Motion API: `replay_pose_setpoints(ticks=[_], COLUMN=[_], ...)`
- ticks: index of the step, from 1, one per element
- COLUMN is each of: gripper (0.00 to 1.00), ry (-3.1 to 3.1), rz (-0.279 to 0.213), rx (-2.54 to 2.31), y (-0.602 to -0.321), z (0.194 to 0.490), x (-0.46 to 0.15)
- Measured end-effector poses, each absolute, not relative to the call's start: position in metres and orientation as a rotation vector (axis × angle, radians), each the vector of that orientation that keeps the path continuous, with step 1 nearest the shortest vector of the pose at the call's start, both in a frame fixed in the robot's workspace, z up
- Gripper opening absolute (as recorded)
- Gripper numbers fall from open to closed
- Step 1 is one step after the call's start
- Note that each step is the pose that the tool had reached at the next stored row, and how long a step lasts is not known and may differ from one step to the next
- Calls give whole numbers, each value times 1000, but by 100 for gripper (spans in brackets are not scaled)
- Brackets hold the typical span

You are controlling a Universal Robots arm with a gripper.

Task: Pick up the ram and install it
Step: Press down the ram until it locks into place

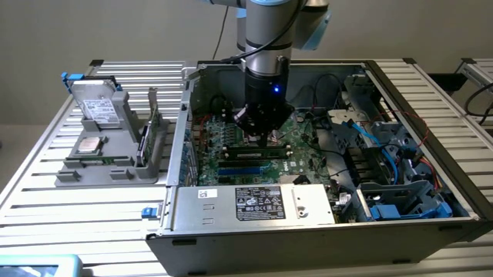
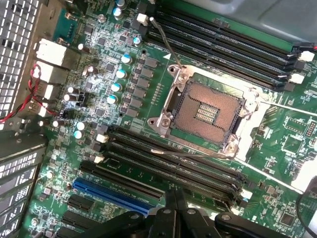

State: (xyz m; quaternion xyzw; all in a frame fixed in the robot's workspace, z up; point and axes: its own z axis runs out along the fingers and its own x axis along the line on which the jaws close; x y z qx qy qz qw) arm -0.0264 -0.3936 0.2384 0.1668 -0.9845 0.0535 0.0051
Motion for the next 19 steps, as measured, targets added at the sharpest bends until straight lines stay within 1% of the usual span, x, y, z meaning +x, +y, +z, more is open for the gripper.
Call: replay_pose_setpoints(ticks=[19], gripper=[11], ry=[-3129], rz=[172], rx=[151], y=[-394], z=[238], x=[-26])
